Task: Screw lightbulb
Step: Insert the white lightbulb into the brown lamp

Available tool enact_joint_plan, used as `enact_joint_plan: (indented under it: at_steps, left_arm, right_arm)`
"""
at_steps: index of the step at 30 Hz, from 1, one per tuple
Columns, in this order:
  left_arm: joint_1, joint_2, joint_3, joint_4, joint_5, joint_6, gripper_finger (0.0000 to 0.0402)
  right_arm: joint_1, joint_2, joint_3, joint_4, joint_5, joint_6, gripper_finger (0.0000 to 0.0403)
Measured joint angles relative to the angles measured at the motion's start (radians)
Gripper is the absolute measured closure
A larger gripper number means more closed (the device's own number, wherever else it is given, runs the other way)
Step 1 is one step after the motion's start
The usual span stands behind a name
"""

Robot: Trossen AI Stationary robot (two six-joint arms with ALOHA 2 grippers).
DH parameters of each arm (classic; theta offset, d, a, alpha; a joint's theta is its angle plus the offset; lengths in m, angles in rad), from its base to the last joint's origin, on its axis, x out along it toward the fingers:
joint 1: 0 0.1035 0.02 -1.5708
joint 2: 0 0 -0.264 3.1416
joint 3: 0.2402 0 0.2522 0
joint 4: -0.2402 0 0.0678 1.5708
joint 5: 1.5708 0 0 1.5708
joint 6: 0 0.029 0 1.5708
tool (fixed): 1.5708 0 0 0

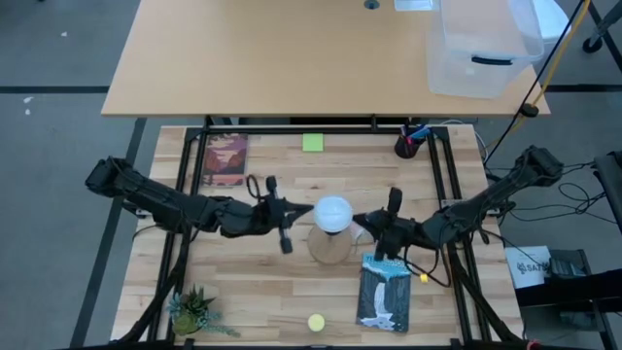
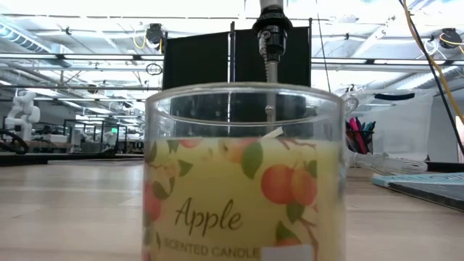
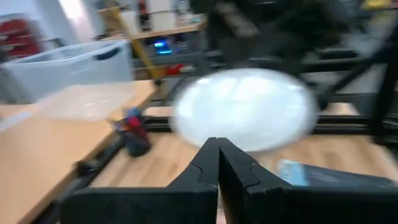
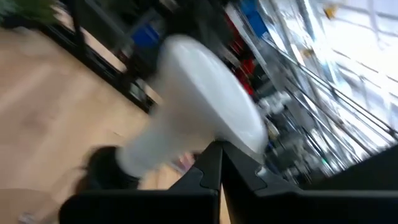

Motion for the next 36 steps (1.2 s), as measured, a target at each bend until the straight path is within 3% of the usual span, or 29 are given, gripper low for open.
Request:
enact_joint_plan:
  at_steps: [3,11,14,23,36]
  left_arm:
    - [0.016,0.006,-0.002,-0.007,-0.039,-0.002,0.0401]
    - [0.044,0.005,-0.003,0.008,-0.046,0.006,0.0401]
    - [0.023,-0.010,-0.003,0.026,-0.038,0.044,0.0401]
    - [-0.051,-0.016,-0.002,0.076,0.020,0.056,0.0401]
    - [-0.071,-0.007,-0.002,0.131,0.181,0.072,0.0401]
  right_arm:
    - [0.017,0.006,0.000,-0.007,-0.029,0.000,0.0403]
    - [0.035,0.003,0.000,-0.048,0.012,0.059,0.0403]
    - [0.014,0.003,0.000,-0.061,0.064,0.069,0.0403]
    - [-0.090,0.003,0.000,-0.035,0.064,0.014,0.0403]
    - [-0.172,0.002,0.000,0.014,-0.141,-0.051,0.0403]
